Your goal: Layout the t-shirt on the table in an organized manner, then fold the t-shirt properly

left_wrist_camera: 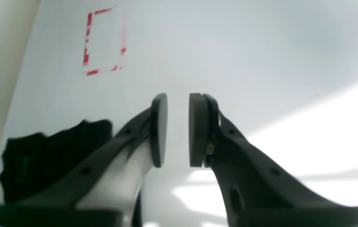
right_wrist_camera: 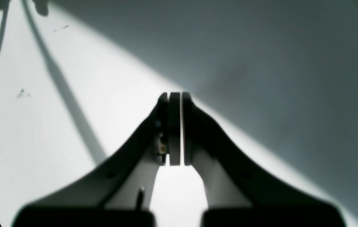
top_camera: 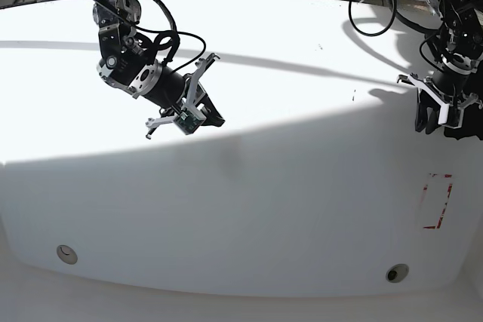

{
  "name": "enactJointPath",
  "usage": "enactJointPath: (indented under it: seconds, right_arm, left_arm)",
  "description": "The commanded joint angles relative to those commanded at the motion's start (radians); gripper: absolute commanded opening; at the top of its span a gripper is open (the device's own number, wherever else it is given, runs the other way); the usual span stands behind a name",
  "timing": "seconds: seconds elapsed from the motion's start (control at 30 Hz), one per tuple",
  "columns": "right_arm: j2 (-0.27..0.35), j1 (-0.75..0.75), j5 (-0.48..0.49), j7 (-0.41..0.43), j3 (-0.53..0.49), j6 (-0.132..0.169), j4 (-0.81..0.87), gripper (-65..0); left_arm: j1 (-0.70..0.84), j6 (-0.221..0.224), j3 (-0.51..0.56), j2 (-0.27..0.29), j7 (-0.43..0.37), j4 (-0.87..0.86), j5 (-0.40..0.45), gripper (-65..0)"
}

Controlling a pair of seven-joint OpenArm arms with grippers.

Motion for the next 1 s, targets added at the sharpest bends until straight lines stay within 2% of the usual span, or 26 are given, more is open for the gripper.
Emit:
enactJointPath:
  seconds: [0.13,0.43,0.67,0.8,1.0]
  right_arm:
    - [-0.025,-0.083,-0.051,0.041,0.011,-0.003,0.002,-64.0]
    - [-0.052,-0.318,-0.074,0.044,0.153,0.003,0.054,-63.7]
    - [-0.046,-0.485,-0.072,0.046,0.201,0.008,0.06,-63.7]
    - [-0.046,-0.577,-0.074,0.048,0.204,0.042,0.061,-63.7]
    - [-0.044,-0.686,-0.074,0.048,0.258,0.042,0.061,-63.7]
  left_arm:
    - [0.032,-0.002,0.077,0.028,-0.025,0.0,0.008,-54.6]
    - [0.203,0.006,0.236,0.032,-0.017,0.132,0.006,-54.6]
    - [0.404,0.006,0.222,0.055,-0.017,0.195,0.006,-54.6]
    - [0.529,0.0,0.166,0.058,-0.017,0.195,0.006,-54.6]
    - [0.684,0.0,0.15,0.058,-0.021,0.192,0.005,-54.6]
